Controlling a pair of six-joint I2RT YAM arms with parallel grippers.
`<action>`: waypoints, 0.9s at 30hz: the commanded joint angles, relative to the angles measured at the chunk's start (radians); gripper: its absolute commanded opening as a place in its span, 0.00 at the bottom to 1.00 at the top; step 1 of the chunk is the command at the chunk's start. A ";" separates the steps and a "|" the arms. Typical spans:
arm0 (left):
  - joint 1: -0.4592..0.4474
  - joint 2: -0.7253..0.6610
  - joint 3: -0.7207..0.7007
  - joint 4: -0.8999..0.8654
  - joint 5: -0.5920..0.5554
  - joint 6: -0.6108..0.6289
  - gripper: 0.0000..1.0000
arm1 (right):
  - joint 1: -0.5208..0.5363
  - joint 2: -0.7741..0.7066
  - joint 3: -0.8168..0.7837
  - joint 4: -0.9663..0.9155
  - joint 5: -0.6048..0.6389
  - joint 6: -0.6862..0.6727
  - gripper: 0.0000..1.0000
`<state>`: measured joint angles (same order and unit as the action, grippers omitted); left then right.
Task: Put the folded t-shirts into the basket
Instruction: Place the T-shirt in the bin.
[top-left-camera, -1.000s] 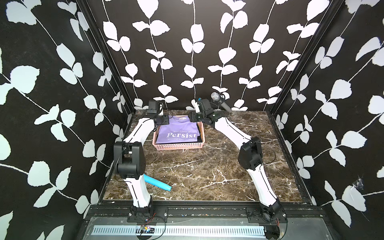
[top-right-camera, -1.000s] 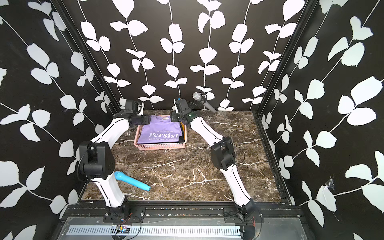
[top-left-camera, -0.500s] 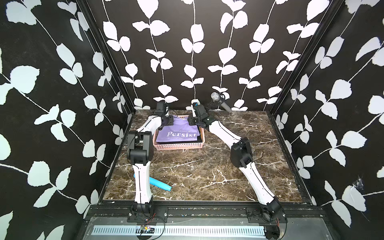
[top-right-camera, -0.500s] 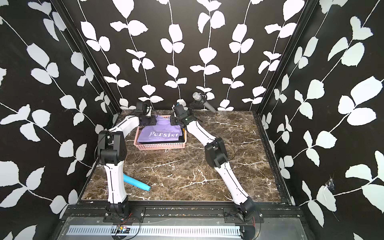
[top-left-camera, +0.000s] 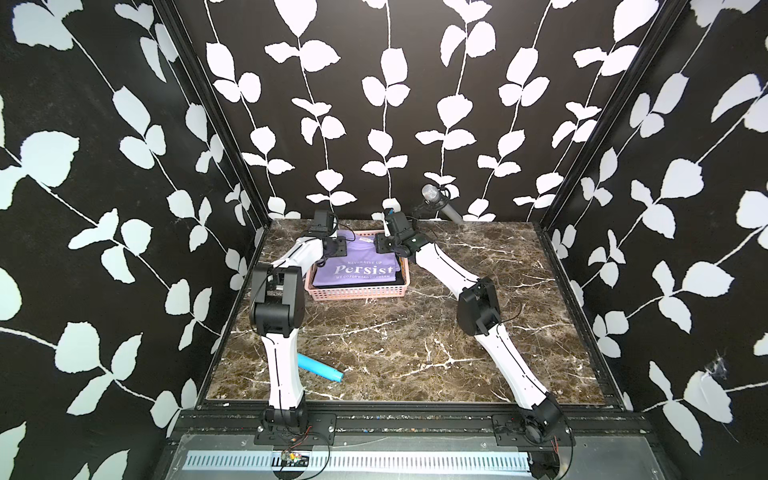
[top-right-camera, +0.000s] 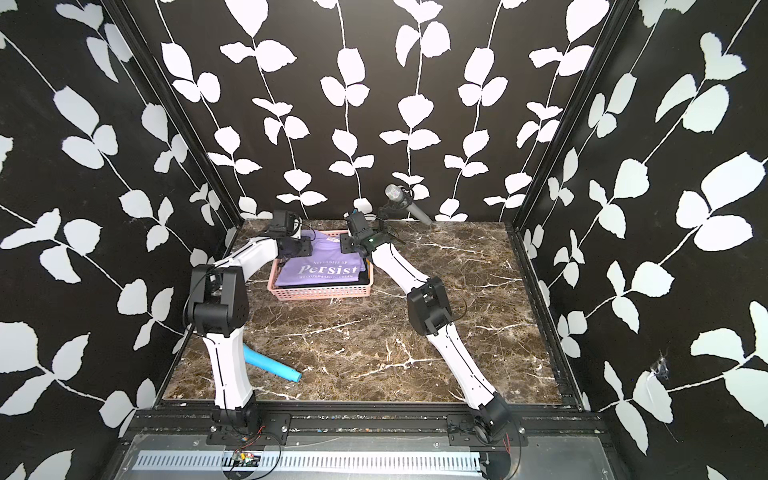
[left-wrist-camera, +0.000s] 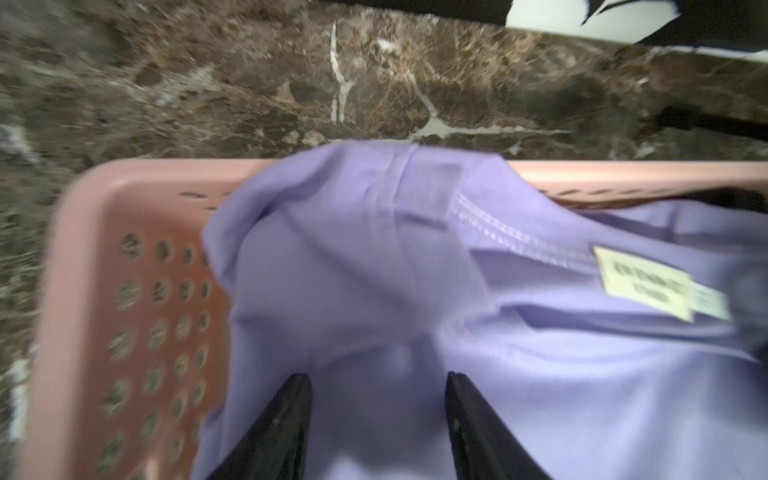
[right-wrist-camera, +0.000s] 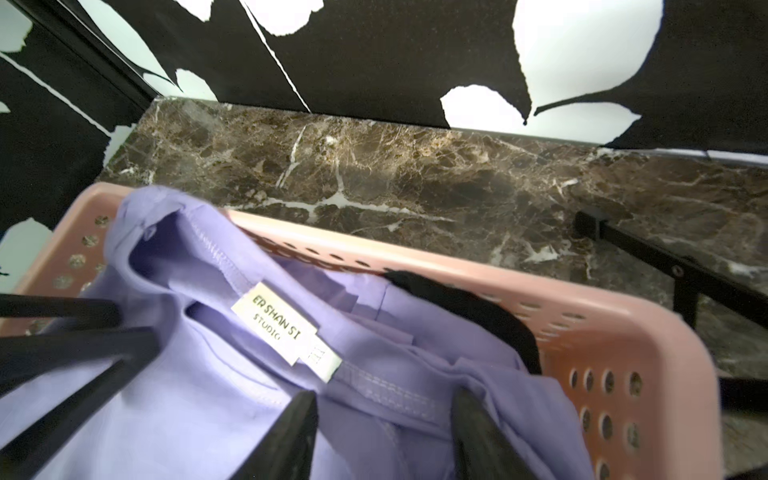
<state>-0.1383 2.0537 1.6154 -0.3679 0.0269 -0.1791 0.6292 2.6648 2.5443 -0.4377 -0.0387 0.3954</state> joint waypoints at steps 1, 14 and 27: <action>-0.007 -0.173 -0.078 0.009 -0.010 -0.010 0.57 | -0.006 -0.172 -0.099 0.003 -0.045 -0.040 0.59; -0.018 -0.389 -0.456 0.108 0.018 -0.038 0.57 | 0.066 -0.453 -0.620 0.113 -0.133 -0.050 0.53; -0.033 -0.382 -0.528 0.104 -0.003 -0.031 0.57 | 0.093 -0.376 -0.659 -0.001 -0.089 -0.065 0.38</action>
<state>-0.1638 1.7016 1.1114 -0.2554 0.0383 -0.2092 0.7238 2.2799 1.8954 -0.3855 -0.1612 0.3500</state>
